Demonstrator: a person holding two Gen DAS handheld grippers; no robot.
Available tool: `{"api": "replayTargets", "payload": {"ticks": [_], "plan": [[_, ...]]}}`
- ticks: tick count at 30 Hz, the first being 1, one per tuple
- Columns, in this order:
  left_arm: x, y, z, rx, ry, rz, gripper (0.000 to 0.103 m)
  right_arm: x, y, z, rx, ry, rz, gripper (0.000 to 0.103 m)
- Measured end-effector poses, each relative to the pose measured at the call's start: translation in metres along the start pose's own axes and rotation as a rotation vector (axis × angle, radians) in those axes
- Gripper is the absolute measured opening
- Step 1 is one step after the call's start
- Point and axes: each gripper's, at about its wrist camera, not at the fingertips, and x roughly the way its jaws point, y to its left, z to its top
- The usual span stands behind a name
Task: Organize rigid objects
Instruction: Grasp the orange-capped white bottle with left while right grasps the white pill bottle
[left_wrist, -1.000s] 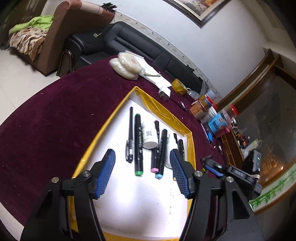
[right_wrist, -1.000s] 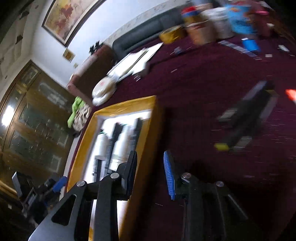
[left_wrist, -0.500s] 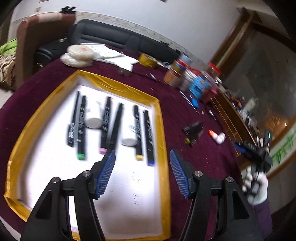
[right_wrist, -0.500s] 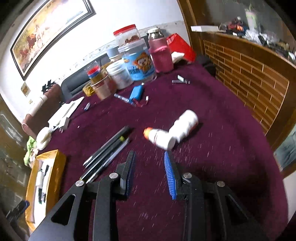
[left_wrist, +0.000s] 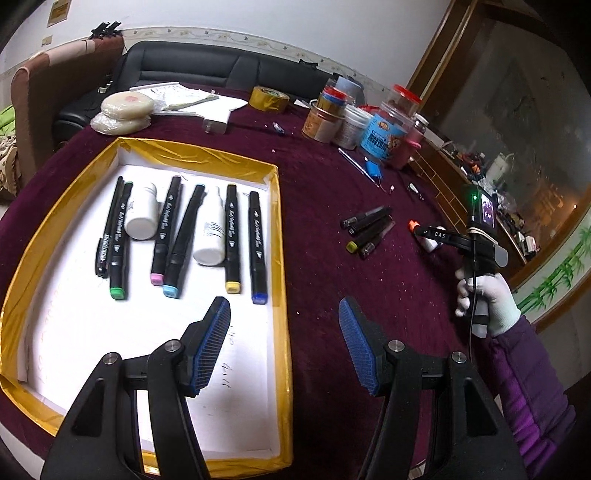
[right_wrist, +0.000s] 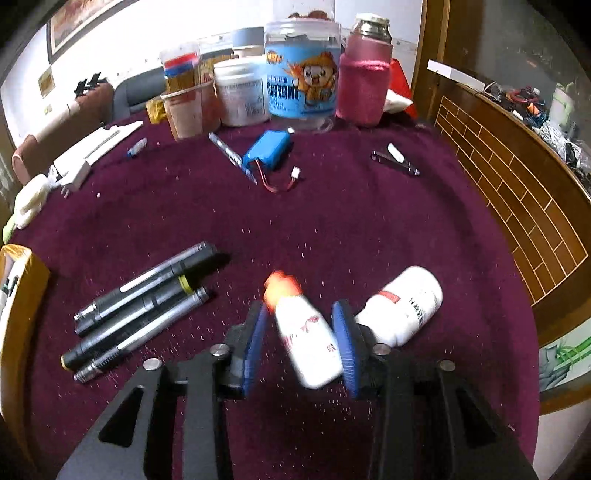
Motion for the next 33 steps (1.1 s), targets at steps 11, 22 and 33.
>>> {"api": "replayTargets", "payload": {"ticks": [11,22,33], "plan": [[0.025,-0.031,-0.008,0.046,0.075,-0.069,0.060,-0.048,0.024,-0.080,0.021,0.142,0.383,0.026],[0.023,-0.047,-0.013,0.088,0.084,-0.136,0.060,-0.067,-0.075,-0.061,0.387,-0.028,0.305,0.042],[0.036,-0.060,-0.016,0.098,0.150,-0.169,0.060,-0.018,-0.090,-0.017,0.538,-0.032,0.177,0.045]]}}
